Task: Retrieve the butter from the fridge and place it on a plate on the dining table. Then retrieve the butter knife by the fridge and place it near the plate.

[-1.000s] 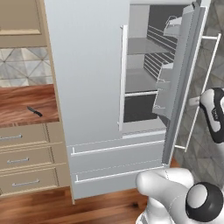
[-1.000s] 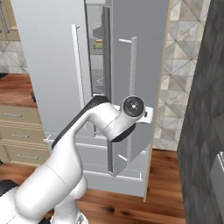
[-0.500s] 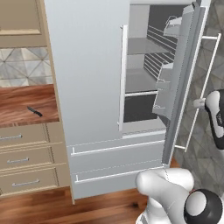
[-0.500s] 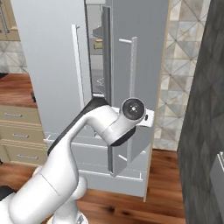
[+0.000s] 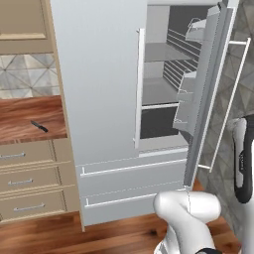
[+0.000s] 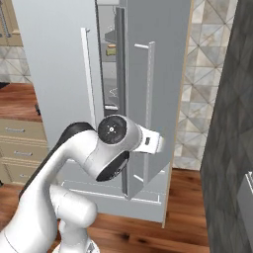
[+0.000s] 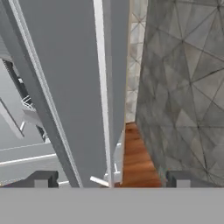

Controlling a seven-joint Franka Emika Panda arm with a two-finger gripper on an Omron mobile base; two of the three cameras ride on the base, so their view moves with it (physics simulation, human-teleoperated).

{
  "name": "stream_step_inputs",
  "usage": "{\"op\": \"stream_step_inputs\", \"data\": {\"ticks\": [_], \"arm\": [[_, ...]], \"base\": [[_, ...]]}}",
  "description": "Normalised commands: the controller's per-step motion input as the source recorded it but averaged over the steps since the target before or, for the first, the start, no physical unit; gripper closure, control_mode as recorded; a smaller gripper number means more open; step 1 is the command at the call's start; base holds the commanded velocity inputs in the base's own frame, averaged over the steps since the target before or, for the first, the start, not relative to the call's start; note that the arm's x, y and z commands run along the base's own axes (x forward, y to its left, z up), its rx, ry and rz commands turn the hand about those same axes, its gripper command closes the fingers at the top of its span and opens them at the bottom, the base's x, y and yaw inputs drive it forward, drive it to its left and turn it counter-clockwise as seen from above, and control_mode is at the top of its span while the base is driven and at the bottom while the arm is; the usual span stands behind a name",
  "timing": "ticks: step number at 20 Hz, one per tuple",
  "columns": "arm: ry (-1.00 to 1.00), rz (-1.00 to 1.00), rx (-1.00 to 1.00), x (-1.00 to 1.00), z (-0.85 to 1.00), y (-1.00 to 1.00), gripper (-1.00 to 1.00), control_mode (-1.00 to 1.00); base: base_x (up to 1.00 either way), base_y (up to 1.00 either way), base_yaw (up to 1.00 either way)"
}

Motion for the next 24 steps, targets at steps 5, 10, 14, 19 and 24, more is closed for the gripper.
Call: {"op": "stream_step_inputs", "data": {"ticks": [5, 10, 14, 19, 24], "arm": [[0.11, -0.11, -0.33, -0.38, 0.21, 0.53, -1.0, -1.0], [0.11, 0.01, -0.5, -0.09, 0.0, 0.72, -1.0, -1.0], [0.11, 0.09, -0.53, 0.0, 0.0, 0.74, -1.0, -1.0], [0.12, 0.2, -0.32, 0.12, 0.07, 0.68, -1.0, -1.0], [0.34, 0.04, -0.07, 0.41, 0.03, 0.05, -1.0, -1.0]], "base": [[0.0, 0.0, 0.0], [0.0, 0.0, 0.0], [0.0, 0.0, 0.0], [0.0, 0.0, 0.0], [0.0, 0.0, 0.0]]}}
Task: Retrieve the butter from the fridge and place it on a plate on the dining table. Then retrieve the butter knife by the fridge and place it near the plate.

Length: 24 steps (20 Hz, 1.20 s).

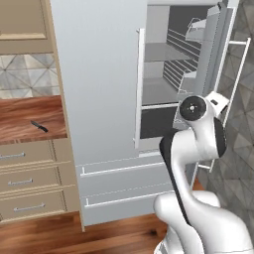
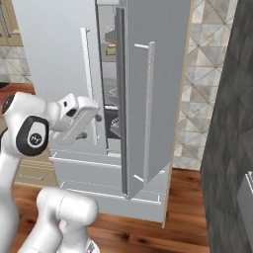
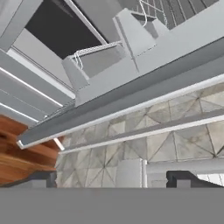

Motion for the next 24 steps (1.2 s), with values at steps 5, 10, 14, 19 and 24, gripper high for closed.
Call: {"op": "stream_step_inputs", "data": {"ticks": [5, 10, 14, 19, 24], "arm": [[0.29, 0.0, -0.16, 0.64, 0.0, 0.09, -1.0, -1.0], [0.11, 0.0, -0.13, 0.29, 0.0, 0.11, -1.0, -1.0], [0.08, 0.0, -0.07, 0.3, 0.0, -0.01, -1.0, -1.0], [0.02, 0.04, -0.05, 0.35, -0.03, -0.01, -1.0, -1.0], [0.05, 0.02, -0.08, 0.29, -0.03, -0.04, -1.0, -1.0]], "base": [[0.0, 0.0, 0.0], [0.0, 0.0, 0.0], [0.0, 0.0, 0.0], [0.0, 0.0, 0.0], [0.0, 0.0, 0.0]]}}
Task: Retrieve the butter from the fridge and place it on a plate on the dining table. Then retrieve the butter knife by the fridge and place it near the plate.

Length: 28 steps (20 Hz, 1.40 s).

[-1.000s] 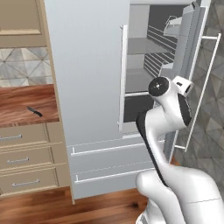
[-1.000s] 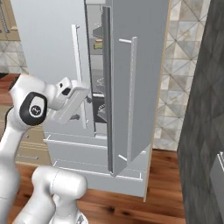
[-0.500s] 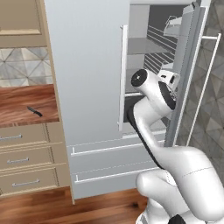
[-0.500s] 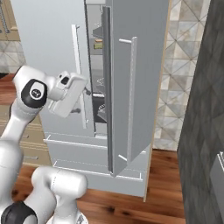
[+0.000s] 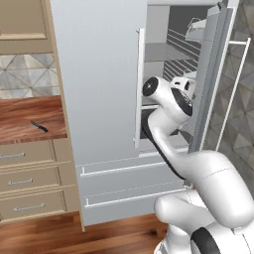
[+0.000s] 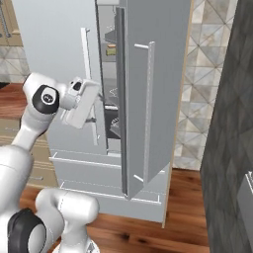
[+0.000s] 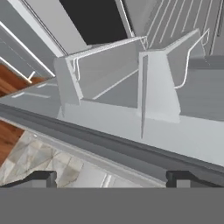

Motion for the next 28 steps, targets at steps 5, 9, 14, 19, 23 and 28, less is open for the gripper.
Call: {"op": "stream_step_inputs", "data": {"ticks": [5, 9, 14, 19, 23, 28], "arm": [[0.0, 0.0, 0.0, 0.0, -0.23, -0.41, -1.0, -1.0], [0.0, 0.03, 0.0, 0.13, -0.13, -0.35, -1.0, -1.0], [0.0, 0.0, 0.0, 0.03, -0.08, -0.36, -1.0, -1.0], [0.0, 0.0, 0.0, 0.0, -0.06, -0.45, -1.0, -1.0], [0.0, 0.0, 0.0, 0.0, -0.1, -0.5, -1.0, -1.0], [0.0, 0.0, 0.0, -0.01, -0.22, -0.9, -1.0, -1.0]], "base": [[0.0, 0.0, 0.0], [0.0, 0.0, 0.0], [0.0, 0.0, 0.0], [0.0, 0.0, 0.0], [0.0, 0.0, 0.0], [0.0, 0.0, 0.0]]}}
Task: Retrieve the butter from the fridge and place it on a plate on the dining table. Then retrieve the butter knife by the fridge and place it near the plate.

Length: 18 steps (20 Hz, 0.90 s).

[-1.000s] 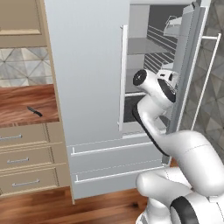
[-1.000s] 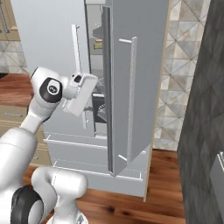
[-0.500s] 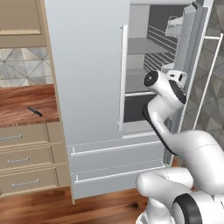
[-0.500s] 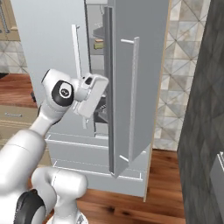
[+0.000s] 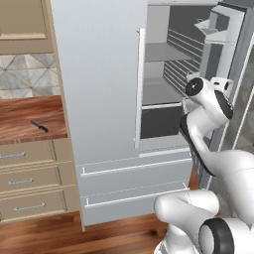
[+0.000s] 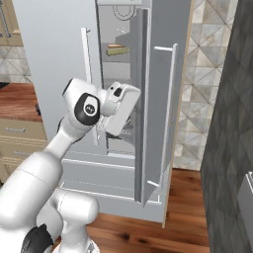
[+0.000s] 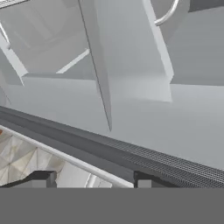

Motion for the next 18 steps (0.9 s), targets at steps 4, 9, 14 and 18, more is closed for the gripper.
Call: {"op": "stream_step_inputs", "data": {"ticks": [4, 9, 14, 18], "arm": [[0.0, 0.0, 0.0, -0.06, -0.16, -0.98, -1.0, -1.0], [0.0, 0.0, 0.0, -0.06, -0.11, -0.65, -1.0, -1.0], [0.0, 0.0, 0.0, -0.31, -0.02, -0.04, -1.0, -1.0], [0.0, 0.0, 0.0, -0.48, 0.17, 0.35, -1.0, -1.0]], "base": [[0.0, 0.0, 0.0], [0.0, 0.0, 0.0], [0.0, 0.0, 0.0], [0.0, 0.0, 0.0]]}}
